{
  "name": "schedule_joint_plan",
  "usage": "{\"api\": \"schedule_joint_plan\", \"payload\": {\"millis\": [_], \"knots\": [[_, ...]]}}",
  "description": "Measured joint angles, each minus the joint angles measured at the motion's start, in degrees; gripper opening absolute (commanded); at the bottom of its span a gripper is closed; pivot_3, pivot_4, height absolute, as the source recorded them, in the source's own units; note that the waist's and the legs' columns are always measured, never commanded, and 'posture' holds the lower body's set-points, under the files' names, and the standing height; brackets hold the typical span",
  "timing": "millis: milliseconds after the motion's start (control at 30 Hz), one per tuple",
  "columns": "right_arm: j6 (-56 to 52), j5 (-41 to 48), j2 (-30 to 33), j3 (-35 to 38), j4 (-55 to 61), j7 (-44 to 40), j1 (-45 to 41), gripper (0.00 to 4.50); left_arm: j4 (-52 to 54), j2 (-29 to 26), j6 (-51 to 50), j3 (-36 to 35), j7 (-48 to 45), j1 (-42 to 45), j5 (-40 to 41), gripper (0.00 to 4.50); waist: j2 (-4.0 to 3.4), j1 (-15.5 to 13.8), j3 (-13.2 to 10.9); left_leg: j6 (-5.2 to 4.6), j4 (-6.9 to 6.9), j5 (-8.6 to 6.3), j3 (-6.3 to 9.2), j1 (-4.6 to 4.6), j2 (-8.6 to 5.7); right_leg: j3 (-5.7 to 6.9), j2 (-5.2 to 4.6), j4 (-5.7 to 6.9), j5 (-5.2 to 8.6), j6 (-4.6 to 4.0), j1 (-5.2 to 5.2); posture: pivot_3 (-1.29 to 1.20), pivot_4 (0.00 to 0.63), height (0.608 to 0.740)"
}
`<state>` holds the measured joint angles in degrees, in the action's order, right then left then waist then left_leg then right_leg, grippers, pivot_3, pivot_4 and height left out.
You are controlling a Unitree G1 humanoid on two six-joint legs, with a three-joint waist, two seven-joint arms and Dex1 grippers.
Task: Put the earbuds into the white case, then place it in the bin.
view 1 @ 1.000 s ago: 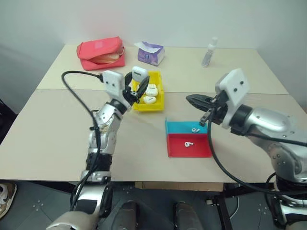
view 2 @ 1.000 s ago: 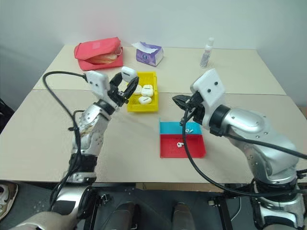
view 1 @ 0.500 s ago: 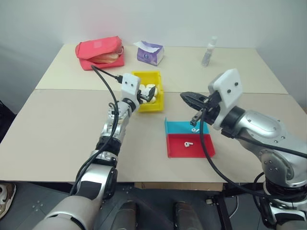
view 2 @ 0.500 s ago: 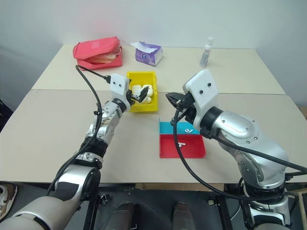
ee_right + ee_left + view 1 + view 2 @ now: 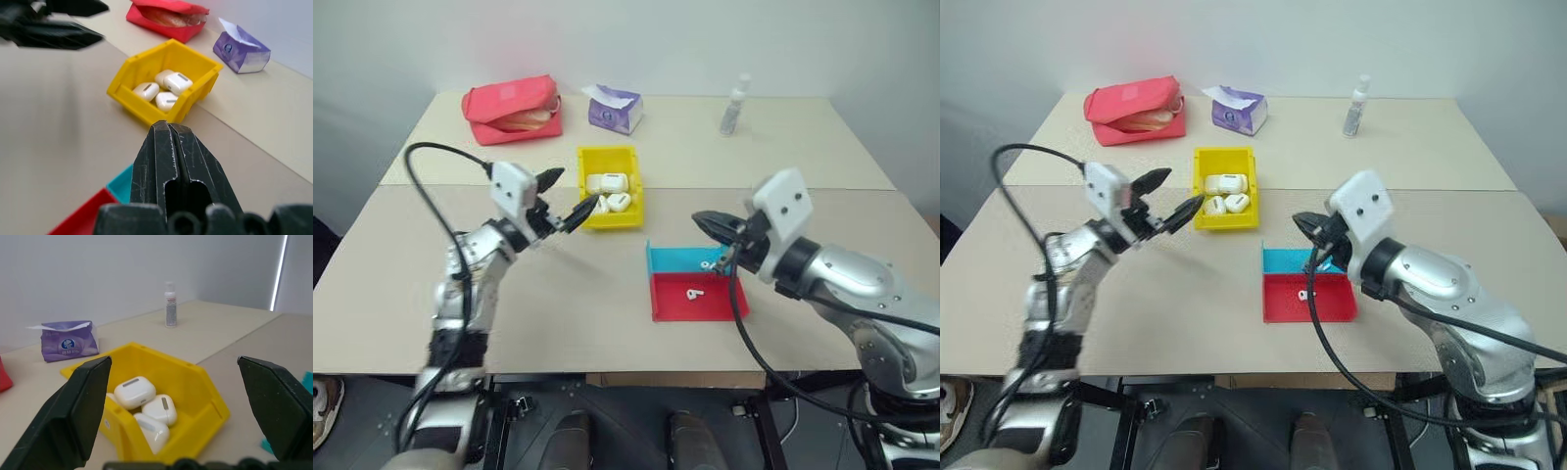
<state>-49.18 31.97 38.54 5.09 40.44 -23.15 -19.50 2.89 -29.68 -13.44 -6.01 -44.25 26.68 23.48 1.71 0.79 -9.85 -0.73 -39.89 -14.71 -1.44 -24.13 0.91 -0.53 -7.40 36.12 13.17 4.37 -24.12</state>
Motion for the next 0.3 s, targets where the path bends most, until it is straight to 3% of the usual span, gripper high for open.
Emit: {"api": "schedule_joint_plan", "payload": {"millis": [300], "knots": [[13.7, -2.6, 4.9, 5.7, -0.8, -12.2, 15.4, 0.00, 23.6, -15.9, -16.7, -9.4, -9.0, -16.9, 17.9, 4.48, -0.01, 0.0, 0.0, -0.01, 0.10, -0.01, 0.11, 0.39, 0.05, -0.17, 0.00, 0.00, 0.03, -0.03, 0.19, 0.00, 0.150, 0.740]]}}
